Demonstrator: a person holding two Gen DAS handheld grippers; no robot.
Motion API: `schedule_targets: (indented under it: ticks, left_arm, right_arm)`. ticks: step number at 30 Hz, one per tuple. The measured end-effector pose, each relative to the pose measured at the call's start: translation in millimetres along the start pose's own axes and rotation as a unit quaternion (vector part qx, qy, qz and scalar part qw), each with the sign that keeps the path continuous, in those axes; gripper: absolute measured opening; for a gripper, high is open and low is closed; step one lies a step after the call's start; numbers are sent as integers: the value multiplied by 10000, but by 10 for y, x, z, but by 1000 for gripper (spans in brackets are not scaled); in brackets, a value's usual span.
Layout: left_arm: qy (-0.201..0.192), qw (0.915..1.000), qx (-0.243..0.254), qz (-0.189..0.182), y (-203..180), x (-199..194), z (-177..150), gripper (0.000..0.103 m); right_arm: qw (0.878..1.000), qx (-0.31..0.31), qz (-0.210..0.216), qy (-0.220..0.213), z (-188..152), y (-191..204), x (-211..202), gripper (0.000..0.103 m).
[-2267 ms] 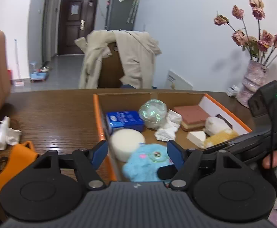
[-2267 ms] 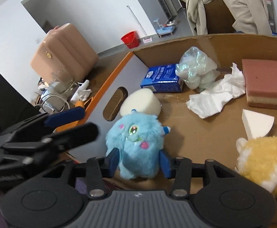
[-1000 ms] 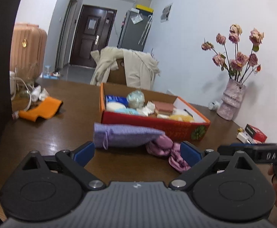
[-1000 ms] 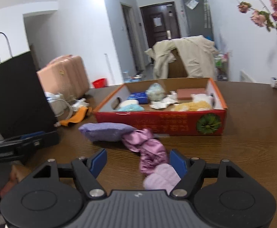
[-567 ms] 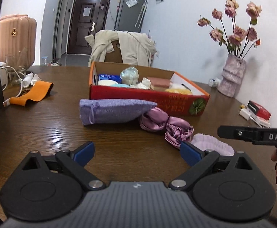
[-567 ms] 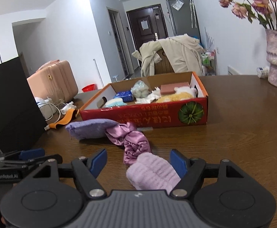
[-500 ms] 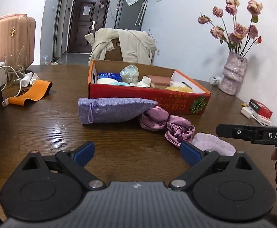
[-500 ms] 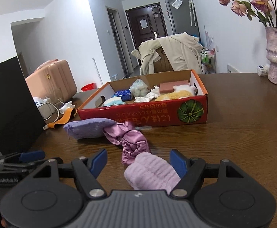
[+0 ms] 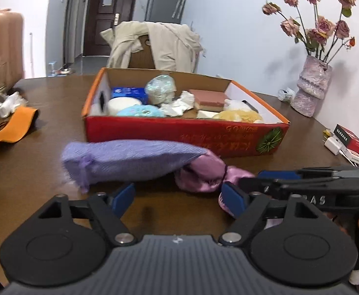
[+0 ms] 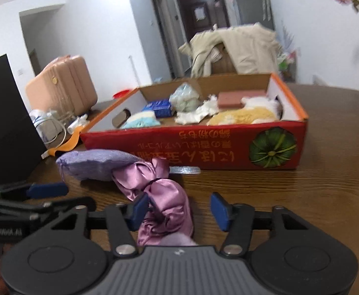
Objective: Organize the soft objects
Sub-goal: 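Close both tools on the pink satin scrunchie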
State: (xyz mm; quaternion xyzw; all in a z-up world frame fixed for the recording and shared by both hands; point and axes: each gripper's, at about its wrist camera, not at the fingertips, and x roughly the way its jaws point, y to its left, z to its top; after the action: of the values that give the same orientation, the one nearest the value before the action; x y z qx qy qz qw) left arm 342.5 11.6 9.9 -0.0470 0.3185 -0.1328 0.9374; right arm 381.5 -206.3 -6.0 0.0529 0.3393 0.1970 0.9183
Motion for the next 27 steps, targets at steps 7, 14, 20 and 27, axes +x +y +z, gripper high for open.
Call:
schedule_targets:
  ticks: [7,14,20,27]
  left_arm:
    - [336,9984,60,-445,-237,459,63,73]
    - [181,9976,95,-655,-372,612,109,58]
    - [178,9968,227,-748,-437,582,105,38]
    - [-68,9963,84,-850,-583,283,96,32]
  right_arm:
    - [9992,-195,293,180,129,-398,62,40]
    - [9993,285,250,-26,80,-732,5,36]
    - [9948,824,605,10,33,-910,122,30]
    - [9971,613,426,-168,32,-800,41,9]
